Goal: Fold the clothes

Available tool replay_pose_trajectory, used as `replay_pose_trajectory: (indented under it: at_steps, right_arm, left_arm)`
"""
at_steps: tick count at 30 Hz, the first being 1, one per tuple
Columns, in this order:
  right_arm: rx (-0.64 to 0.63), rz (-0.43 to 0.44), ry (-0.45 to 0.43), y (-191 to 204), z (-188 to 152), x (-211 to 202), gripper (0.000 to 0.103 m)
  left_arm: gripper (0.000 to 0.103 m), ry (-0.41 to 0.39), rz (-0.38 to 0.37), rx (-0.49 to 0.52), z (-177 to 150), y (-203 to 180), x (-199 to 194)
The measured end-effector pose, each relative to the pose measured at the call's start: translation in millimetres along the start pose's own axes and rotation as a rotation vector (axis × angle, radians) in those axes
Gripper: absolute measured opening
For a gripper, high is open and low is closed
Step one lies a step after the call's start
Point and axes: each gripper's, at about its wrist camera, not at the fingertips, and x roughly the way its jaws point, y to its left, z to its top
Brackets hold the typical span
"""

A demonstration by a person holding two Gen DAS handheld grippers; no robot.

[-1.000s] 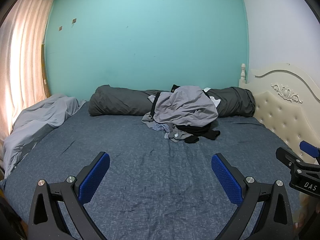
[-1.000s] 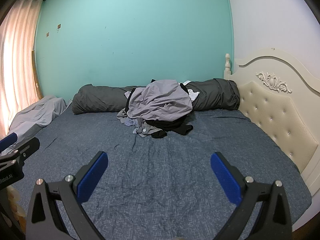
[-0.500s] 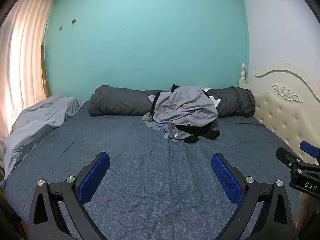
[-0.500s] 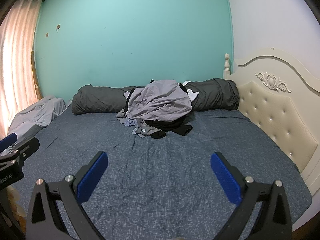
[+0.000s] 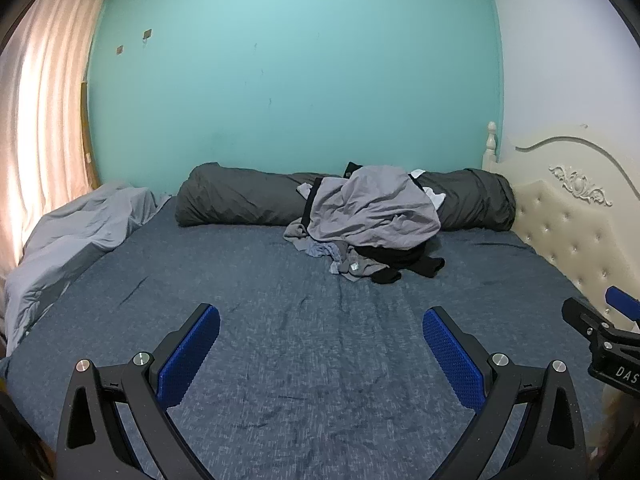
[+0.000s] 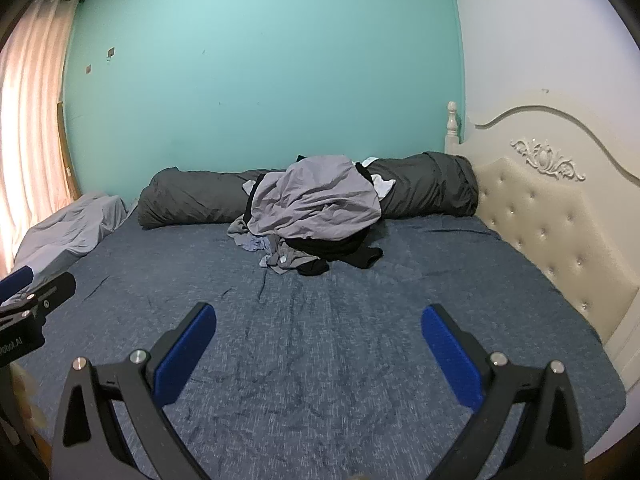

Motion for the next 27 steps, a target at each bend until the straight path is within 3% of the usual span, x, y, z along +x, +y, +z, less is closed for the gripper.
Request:
replay_pose_trajectory:
  at_steps: [8, 11, 14, 22, 27]
  right_arm:
    - [-0.002, 0.019, 0.034, -16, 16, 74, 0.103]
    - [0.008, 0.082, 0.038, -24, 23, 116, 0.103]
    - [-0.025, 0.101, 0.004, -23, 28, 163, 0.103]
    - [-0.063, 0.076, 0.130, -26, 28, 313, 0.103]
    - [-0.086, 0.052, 0.134, -33, 36, 384, 0.103]
  left_arm:
    - [0.103, 0.029, 0.005, -0.013, 14, 7, 72]
    - [0.103, 0.040, -0.007, -0.028, 20, 9, 108]
    - [0.103, 0.052, -0.011, -0.031, 21, 9, 152]
    - [0.103, 0.101, -0.012, -0.046, 18, 10, 288]
    - [0.103, 0.126, -0.002, -0.061, 22, 12, 358]
